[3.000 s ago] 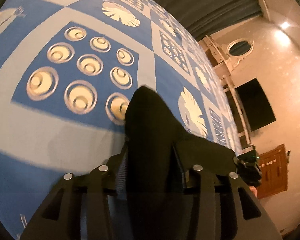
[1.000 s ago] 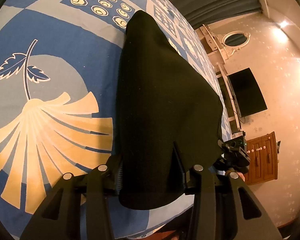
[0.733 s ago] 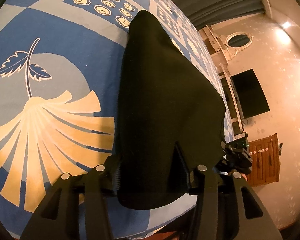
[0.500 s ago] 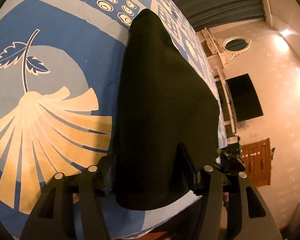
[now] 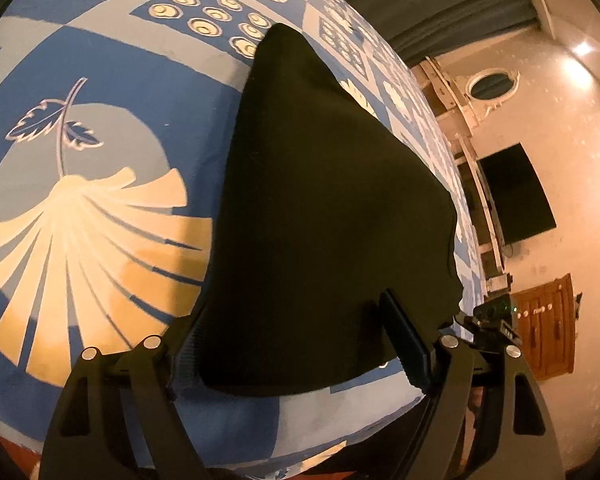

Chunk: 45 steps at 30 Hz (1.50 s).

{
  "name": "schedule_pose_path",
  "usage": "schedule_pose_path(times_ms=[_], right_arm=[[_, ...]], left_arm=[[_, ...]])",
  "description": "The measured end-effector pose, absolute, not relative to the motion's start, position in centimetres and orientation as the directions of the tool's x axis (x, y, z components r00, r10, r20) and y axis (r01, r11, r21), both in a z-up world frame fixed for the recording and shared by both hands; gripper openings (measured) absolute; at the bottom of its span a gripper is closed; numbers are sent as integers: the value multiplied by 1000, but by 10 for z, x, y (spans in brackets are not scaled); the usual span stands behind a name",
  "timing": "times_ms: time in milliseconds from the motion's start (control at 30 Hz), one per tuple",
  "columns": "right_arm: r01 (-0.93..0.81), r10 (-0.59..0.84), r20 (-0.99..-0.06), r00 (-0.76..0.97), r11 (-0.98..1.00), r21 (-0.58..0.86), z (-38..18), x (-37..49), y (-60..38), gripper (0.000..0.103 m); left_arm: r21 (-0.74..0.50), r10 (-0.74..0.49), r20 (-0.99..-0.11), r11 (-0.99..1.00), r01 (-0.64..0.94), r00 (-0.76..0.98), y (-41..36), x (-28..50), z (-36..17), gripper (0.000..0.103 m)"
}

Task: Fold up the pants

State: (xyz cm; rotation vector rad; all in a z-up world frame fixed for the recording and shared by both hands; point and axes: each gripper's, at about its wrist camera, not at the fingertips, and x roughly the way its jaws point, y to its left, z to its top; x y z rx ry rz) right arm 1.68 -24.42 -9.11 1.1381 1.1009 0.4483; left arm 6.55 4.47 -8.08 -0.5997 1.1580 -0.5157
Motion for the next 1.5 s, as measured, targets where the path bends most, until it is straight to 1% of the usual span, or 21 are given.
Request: schedule_pose_path(times_ms=[67, 167, 400, 500, 633, 767, 867, 933, 1067, 1167, 1200, 1233, 1300, 1500], right_arm=[[224, 766, -468, 441, 411, 884, -89, 17, -242, 48], [218, 758, -482, 440, 431, 876, -84, 20, -236, 50], [223, 727, -515, 454, 467, 856, -80, 19, -229, 52], [226, 722, -517, 459, 468, 854, -79, 17, -225, 52], [229, 712, -528, 463, 479, 847, -79, 13, -223, 52], [224, 688, -558, 464, 518, 825, -75, 11, -216, 53], [219, 667, -577, 471, 545, 809, -70, 11, -210, 60], [217, 641, -603, 475, 578, 786, -65, 10, -204, 62], [203, 562, -674, 479, 676, 708, -56, 9, -190, 63], [196, 442, -750, 492, 783, 590, -44, 6, -175, 64], [188, 382, -776, 502, 827, 529, -39, 6, -167, 65], [179, 341, -788, 513, 855, 486, -35, 5, -160, 66], [157, 259, -796, 547, 902, 401, -25, 0, -145, 72], [82, 87, -745, 661, 979, 187, -1, -13, -115, 80]], left_arm=[[-667, -646, -688, 742, 63, 330, 47, 62, -79, 79], [-614, -592, -721, 787, 63, 359, 44, 59, -73, 79], [-418, -413, -784, 903, 99, 463, 35, 47, -55, 79], [-364, -368, -793, 925, 106, 485, 31, 45, -50, 79], [-335, -336, -796, 937, 96, 503, 31, 43, -47, 79], [-307, -303, -800, 948, 80, 518, 30, 41, -44, 79], [-280, -272, -799, 958, 70, 536, 28, 39, -41, 79], [-262, -253, -797, 963, 63, 549, 29, 36, -38, 79], [-245, -232, -786, 968, 56, 573, 28, 32, -32, 79], [-226, -213, -779, 973, 53, 590, 24, 27, -27, 79], [-219, -206, -776, 974, 52, 597, 23, 24, -25, 79], [-215, -202, -774, 975, 51, 601, 22, 23, -24, 79], [-207, -196, -767, 977, 55, 611, 20, 19, -21, 79], [-191, -177, -752, 980, 46, 635, 17, 8, -14, 79]])
